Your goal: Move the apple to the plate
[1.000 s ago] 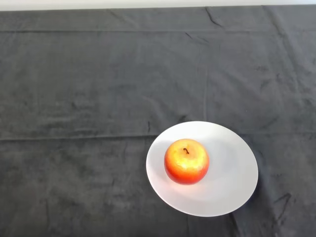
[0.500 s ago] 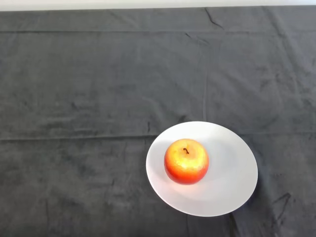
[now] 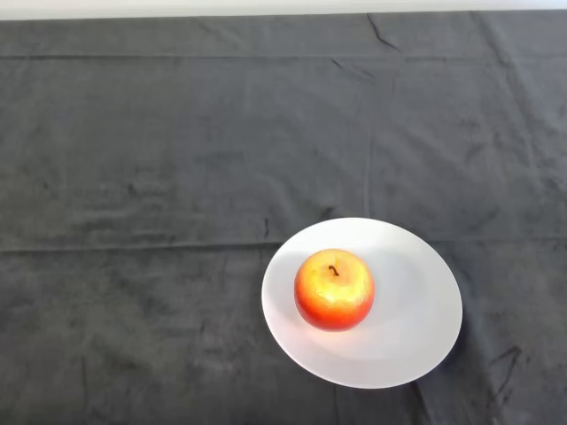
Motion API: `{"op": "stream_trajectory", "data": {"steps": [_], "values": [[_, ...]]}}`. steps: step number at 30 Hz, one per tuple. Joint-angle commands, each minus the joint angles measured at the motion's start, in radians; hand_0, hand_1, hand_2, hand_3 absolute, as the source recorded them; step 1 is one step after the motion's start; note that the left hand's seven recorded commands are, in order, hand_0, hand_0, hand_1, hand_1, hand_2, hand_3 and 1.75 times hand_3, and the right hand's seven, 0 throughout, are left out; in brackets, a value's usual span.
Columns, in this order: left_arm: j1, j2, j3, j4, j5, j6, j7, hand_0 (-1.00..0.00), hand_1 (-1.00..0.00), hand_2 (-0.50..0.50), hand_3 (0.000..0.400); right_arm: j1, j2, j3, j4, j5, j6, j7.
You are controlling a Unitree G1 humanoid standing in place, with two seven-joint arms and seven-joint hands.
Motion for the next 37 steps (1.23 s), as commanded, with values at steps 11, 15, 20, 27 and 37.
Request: {"op": "stream_trajectory", "data": {"steps": [11,15,20,27,37], "values": [[-0.028,0.077,0.037,0.040,0.041,0.007,-0.028,0.00,0.00,0.00,0.000,-0.003,-0.021,-0.0060,-0.002,-0.0001,0.014,0.0044],[-0.028,0.078,0.043,0.042,0.050,0.008,-0.031,0.00,0.00,0.00,0.000,-0.003,-0.021,-0.0059,-0.002,-0.0001,0.014,0.0047],[-0.031,0.076,0.050,0.044,0.062,0.006,-0.031,0.00,0.00,0.00,0.000,-0.003,-0.021,-0.0059,-0.002,-0.0001,0.015,0.0050],[-0.035,0.073,0.059,0.046,0.080,0.002,-0.029,0.00,0.00,0.00,0.000,-0.003,-0.021,-0.0059,-0.002,-0.0002,0.015,0.0054],[-0.043,0.065,0.067,0.046,0.107,-0.003,-0.025,0.00,0.00,0.00,0.000,-0.003,-0.021,-0.0059,-0.002,-0.0002,0.016,0.0059]]}}
